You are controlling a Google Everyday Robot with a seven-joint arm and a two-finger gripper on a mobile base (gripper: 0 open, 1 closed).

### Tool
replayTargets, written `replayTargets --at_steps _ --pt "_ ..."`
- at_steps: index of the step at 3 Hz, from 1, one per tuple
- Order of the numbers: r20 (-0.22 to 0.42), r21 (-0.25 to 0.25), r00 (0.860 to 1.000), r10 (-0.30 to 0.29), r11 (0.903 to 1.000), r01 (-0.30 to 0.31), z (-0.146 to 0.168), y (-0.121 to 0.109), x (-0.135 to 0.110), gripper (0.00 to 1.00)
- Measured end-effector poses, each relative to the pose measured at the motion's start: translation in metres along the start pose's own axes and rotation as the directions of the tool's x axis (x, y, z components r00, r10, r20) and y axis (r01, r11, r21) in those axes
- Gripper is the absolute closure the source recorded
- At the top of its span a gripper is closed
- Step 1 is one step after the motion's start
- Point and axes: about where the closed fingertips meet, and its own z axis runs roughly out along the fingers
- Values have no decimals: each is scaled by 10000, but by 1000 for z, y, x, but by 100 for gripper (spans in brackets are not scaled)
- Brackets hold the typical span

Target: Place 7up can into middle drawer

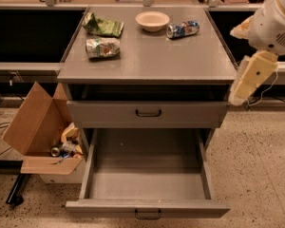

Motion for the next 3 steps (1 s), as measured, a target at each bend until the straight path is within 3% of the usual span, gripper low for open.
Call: replayTargets --at_steps 1,2,3 --pt "1498 -1 9887 85 10000 -86 38 -59 -19 0" --pt "2246 -238 9740 278 9995 -230 69 -91 -30 0" --pt "2248 -239 9740 275 9995 -227 69 -91 -30 0"
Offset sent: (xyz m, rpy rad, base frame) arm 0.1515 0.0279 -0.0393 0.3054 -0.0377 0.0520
